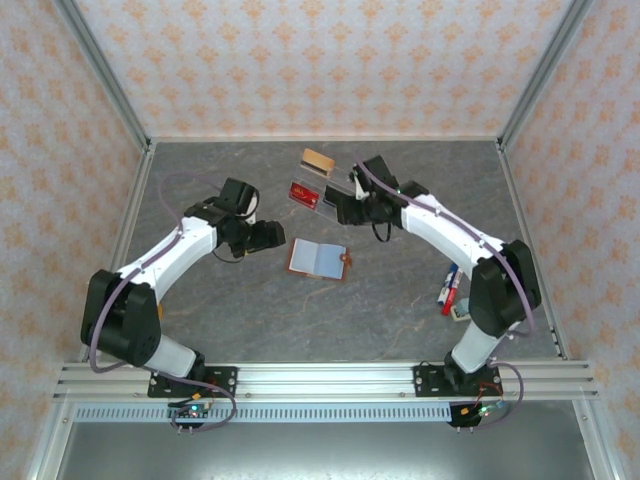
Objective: Take the credit cards out of the card holder
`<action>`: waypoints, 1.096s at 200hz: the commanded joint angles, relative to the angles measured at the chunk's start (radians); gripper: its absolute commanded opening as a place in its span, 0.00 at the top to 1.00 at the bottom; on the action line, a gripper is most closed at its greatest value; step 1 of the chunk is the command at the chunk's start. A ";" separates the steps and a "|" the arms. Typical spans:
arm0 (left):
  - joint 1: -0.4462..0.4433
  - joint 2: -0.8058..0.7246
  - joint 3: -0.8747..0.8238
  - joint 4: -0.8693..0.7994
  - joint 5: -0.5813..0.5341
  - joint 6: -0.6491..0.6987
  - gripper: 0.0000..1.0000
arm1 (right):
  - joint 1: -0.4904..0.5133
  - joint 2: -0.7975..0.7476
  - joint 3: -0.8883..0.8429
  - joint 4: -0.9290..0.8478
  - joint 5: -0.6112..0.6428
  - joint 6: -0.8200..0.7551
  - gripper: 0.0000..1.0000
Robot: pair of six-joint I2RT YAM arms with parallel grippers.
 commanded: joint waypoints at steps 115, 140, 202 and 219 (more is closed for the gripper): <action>-0.091 0.264 0.070 0.110 0.111 -0.035 0.72 | 0.205 -0.031 -0.264 0.087 0.028 0.520 0.56; -0.093 0.279 0.072 0.114 0.125 -0.034 0.77 | 0.213 0.010 -0.267 0.121 -0.003 0.535 0.56; -0.093 0.307 0.066 0.133 0.152 -0.035 0.79 | 0.214 0.102 -0.229 0.143 0.000 0.516 0.57; -0.093 0.317 0.067 0.140 0.176 -0.035 0.84 | 0.212 0.127 -0.217 0.140 0.001 0.510 0.58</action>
